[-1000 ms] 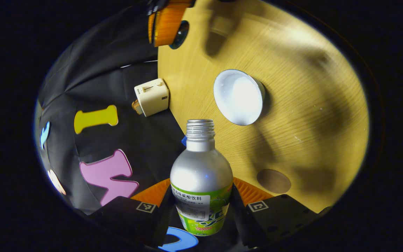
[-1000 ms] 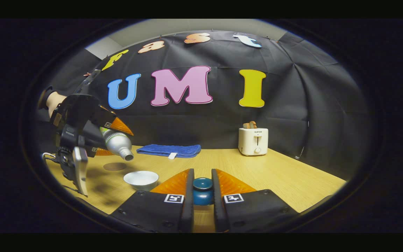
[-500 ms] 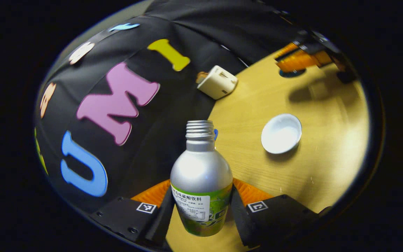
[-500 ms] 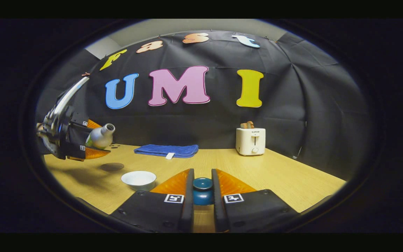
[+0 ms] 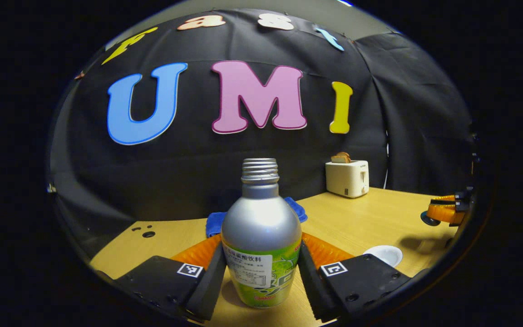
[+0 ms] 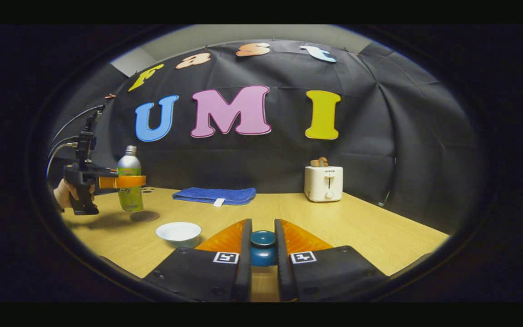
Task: Open the teacup lid with one hand, grasp the water bottle and pour water into the teacup with the other hand; after pouring, place the water bottle on the coaster and then close the teacup lid.
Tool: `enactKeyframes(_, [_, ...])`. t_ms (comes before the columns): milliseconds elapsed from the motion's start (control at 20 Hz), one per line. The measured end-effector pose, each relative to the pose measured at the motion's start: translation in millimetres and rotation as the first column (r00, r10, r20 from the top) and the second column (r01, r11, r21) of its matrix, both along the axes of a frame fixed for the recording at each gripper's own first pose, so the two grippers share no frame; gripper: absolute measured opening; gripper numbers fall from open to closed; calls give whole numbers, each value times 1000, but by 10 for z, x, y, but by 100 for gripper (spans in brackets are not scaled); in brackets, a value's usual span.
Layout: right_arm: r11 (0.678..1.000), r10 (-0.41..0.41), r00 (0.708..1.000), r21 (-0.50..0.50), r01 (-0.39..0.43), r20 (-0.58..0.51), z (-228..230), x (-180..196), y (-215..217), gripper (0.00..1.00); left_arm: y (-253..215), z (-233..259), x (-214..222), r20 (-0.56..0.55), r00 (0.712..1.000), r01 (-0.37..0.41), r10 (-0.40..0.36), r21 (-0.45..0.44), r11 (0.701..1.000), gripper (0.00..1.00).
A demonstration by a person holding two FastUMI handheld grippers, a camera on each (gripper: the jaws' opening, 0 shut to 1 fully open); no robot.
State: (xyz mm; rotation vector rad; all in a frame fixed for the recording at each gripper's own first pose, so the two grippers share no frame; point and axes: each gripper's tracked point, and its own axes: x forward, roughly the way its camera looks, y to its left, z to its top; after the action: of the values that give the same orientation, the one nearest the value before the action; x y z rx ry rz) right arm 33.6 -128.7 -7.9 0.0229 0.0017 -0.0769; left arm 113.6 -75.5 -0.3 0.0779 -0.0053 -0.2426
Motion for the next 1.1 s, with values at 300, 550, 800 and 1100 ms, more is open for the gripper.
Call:
enactKeyframes(300, [999, -43, 999, -2, 43, -1, -1, -3, -55, 27, 15, -62, -2, -50, 998, 19, -23, -83, 996, 79])
enactKeyframes(550, [999, -49, 999, -2, 49, -1, -1, 0, -56, 31, 92, -103, 53, -51, 998, -43, 41, -52, 998, 80])
enactKeyframes(800, [999, -49, 999, -2, 49, -1, -3, -1, -52, 31, 129, -205, 108, -87, 994, -69, 60, -94, 993, 81])
enactKeyframes(1100, [999, -52, 999, -1, 52, 2, -3, 0, -58, 27, 114, -344, -9, -164, 986, -56, 42, -83, 995, 83])
